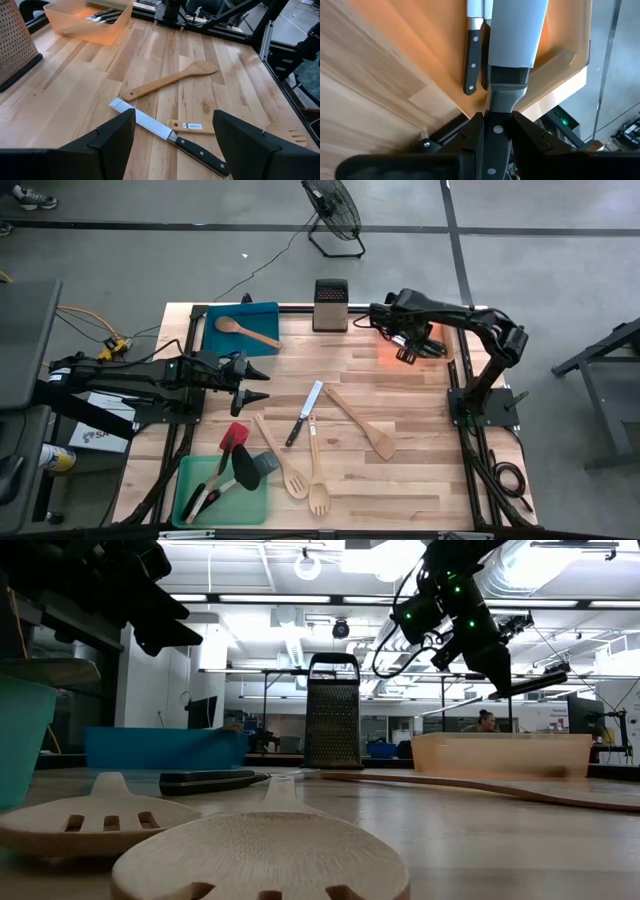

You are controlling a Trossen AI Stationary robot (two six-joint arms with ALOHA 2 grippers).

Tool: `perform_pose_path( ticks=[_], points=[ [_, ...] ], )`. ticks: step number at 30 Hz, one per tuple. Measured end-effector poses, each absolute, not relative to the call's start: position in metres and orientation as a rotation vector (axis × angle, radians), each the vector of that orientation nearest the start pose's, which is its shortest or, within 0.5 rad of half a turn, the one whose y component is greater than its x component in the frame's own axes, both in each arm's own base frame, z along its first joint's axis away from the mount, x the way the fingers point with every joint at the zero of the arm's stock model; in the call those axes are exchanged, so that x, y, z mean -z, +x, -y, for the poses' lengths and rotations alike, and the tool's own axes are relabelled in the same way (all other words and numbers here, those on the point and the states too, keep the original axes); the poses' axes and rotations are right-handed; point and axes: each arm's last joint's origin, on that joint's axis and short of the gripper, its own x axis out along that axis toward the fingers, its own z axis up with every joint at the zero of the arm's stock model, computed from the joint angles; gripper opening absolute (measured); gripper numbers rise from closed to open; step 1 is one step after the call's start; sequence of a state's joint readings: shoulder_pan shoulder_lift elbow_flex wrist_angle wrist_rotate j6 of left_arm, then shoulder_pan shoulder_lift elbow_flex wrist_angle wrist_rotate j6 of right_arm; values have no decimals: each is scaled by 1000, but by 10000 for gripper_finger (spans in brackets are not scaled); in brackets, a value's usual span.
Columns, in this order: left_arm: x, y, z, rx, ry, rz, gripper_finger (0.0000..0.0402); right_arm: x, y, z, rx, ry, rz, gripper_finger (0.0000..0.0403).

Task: Pick & Place Kitchen Items
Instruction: Put the black spatula into the orange bin

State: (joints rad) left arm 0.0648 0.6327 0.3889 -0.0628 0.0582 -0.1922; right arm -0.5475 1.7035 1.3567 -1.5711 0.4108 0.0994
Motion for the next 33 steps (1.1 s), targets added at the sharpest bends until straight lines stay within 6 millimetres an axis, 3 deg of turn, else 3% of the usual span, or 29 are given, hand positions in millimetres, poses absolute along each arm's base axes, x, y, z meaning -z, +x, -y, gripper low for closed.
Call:
perform_pose_path(
  ticks=[8, 17, 33],
  points=[
    [-230, 151, -8, -36, -210, -304, 262, -243, 222, 167, 763, 251, -1963, 66],
    [-229, 151, -8, -36, -209, -305, 262, -221, 223, 182, 762, 281, -2038, 66],
    [-228, 151, -8, -37, -210, -319, 262, -180, 222, 186, 679, 170, -1978, 66]
  ],
)
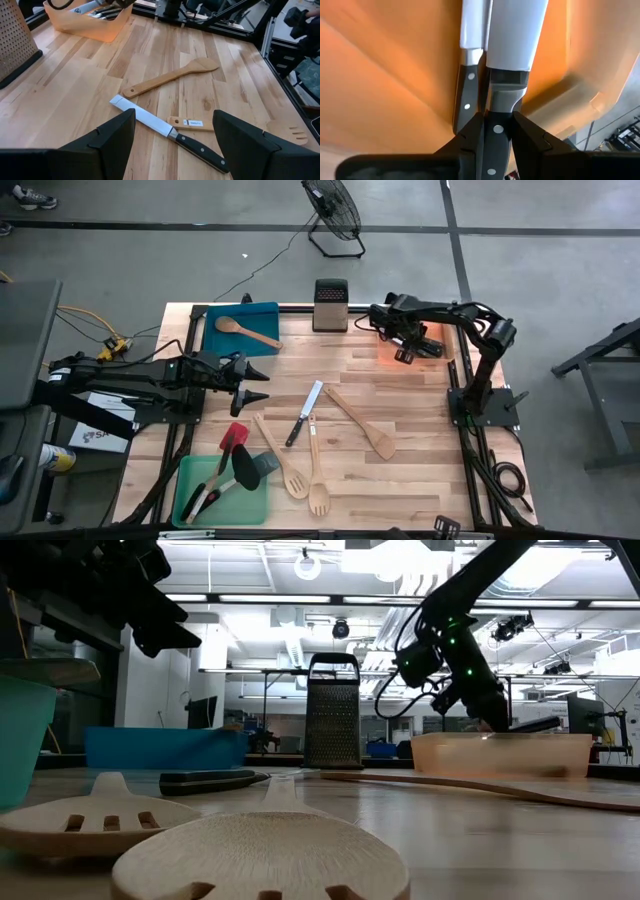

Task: Pick & Place Kitchen Items
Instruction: Put the black spatula into the orange bin

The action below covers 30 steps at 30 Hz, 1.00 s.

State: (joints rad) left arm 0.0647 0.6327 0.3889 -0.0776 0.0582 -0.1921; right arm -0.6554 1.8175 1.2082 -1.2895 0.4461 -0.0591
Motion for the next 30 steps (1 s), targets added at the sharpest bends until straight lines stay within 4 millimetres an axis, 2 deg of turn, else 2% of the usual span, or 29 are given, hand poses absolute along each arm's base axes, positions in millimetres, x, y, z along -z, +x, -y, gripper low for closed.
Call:
perform_pose_path(
  ticks=[16, 22, 30],
  points=[
    [-228, 151, -9, -52, -208, -318, 262, -171, 218, 187, 673, 221, -1958, 101],
    [-228, 151, -9, -56, -216, -317, 262, -172, 218, 188, 688, 215, -1959, 134],
    [-228, 151, -11, -138, -292, -304, 262, -180, 215, 186, 839, 282, -1898, 185]
  ],
)
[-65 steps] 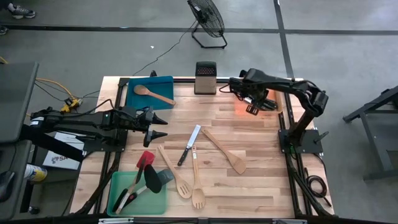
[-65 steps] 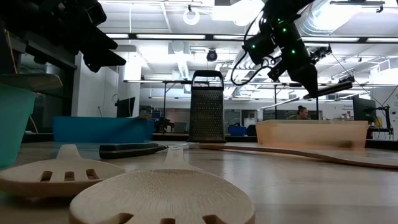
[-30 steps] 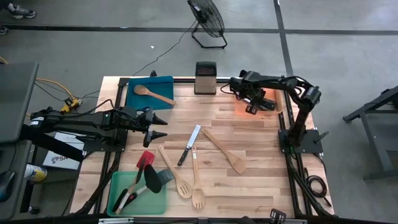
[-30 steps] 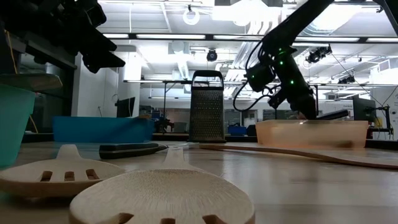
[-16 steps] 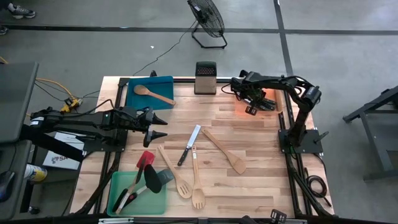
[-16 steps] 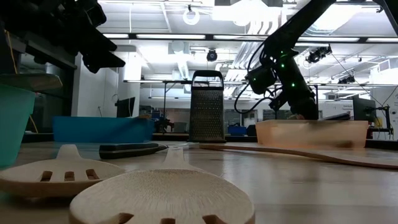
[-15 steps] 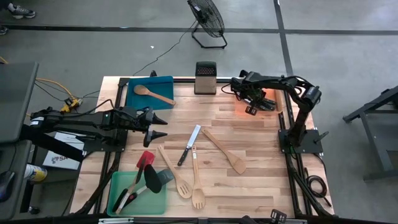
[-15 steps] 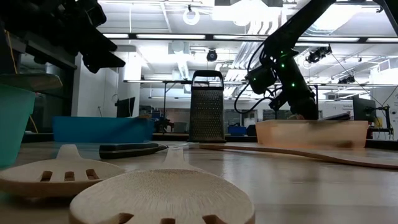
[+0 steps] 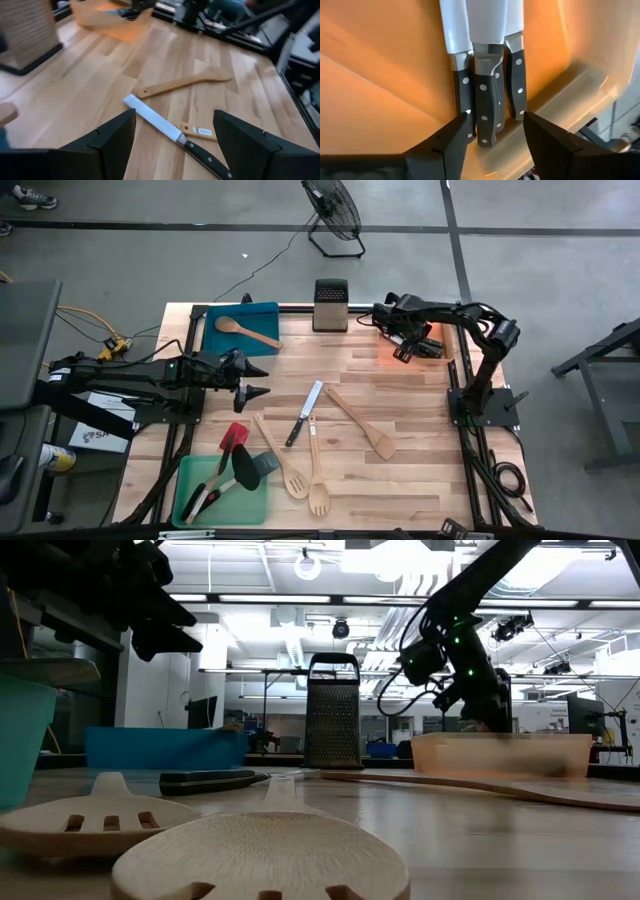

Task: Pick & Place Kitchen Items
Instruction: Put the black spatula into the orange bin

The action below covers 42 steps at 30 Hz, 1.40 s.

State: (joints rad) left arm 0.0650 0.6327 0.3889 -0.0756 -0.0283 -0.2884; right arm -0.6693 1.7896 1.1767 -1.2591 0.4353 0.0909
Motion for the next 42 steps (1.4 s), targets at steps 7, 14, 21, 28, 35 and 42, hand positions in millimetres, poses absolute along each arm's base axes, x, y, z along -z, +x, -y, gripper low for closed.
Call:
perform_pose_path(
  ticks=[7, 14, 21, 28, 35, 42],
  points=[
    [-226, 154, -14, -247, -282, -302, 262, -208, 211, 182, 952, 324, -1703, 192],
    [-213, 166, -15, -284, -373, -375, 262, -248, 201, 167, 992, 422, -1459, 190],
    [-201, 182, -15, -315, -523, -468, 262, -278, 191, 145, 968, 448, -1298, 186],
    [-210, 211, -16, -347, -610, -582, 262, -293, 189, 126, 933, 414, -1219, 185],
    [-209, 239, -18, -473, -691, -819, 262, -297, 191, 116, 899, 380, -1204, 183],
    [-211, 273, -6, -465, -669, -916, 262, -297, 194, 111, 865, 344, -1213, 183]
  ],
)
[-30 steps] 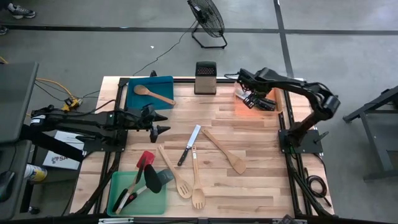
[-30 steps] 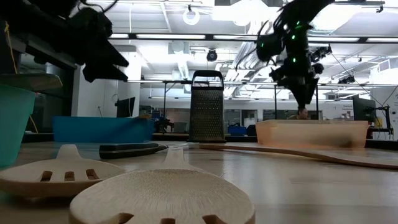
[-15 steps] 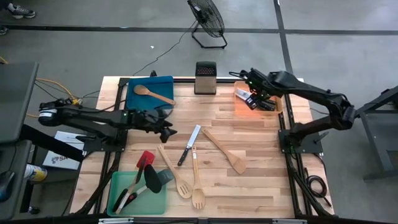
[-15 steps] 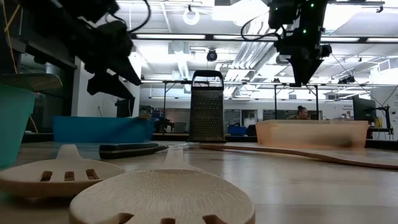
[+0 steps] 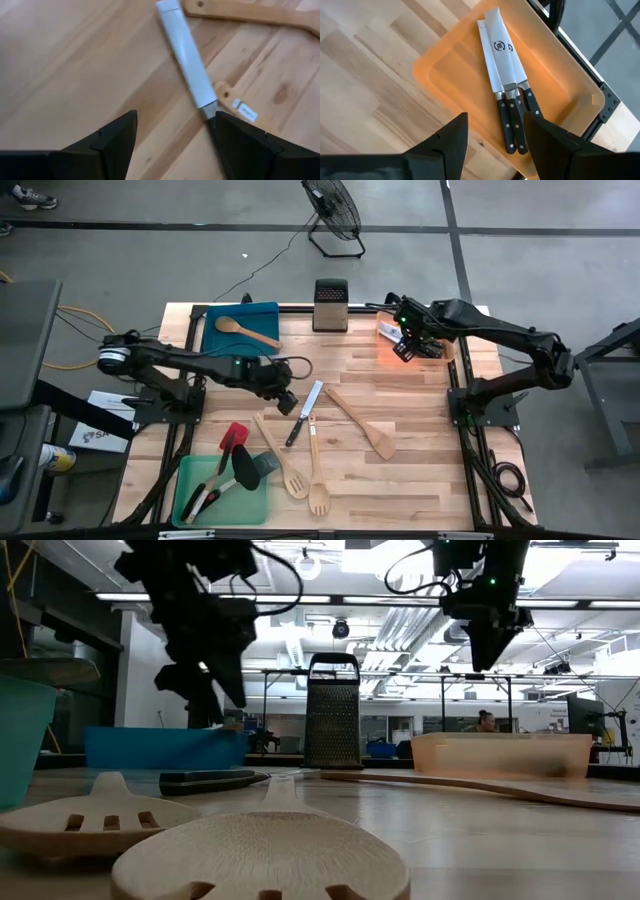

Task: Pick & Place Kitchen Items
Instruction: Put the black spatula into the orange bin

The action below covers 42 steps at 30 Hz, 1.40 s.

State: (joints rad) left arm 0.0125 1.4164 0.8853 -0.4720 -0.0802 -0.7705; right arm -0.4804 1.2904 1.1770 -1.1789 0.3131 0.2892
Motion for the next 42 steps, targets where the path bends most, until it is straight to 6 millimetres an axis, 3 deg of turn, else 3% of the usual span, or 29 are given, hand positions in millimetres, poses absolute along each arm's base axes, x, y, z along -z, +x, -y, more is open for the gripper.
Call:
perform_pose_path(
  ticks=[25, 42],
  points=[
    [-188, 325, 55, -538, -721, -1082, 262, -298, 195, 111, 833, 300, -1223, 183],
    [-169, 350, 59, -645, -679, -1235, 262, -298, 196, 111, 839, 314, -1216, 183]
  ],
)
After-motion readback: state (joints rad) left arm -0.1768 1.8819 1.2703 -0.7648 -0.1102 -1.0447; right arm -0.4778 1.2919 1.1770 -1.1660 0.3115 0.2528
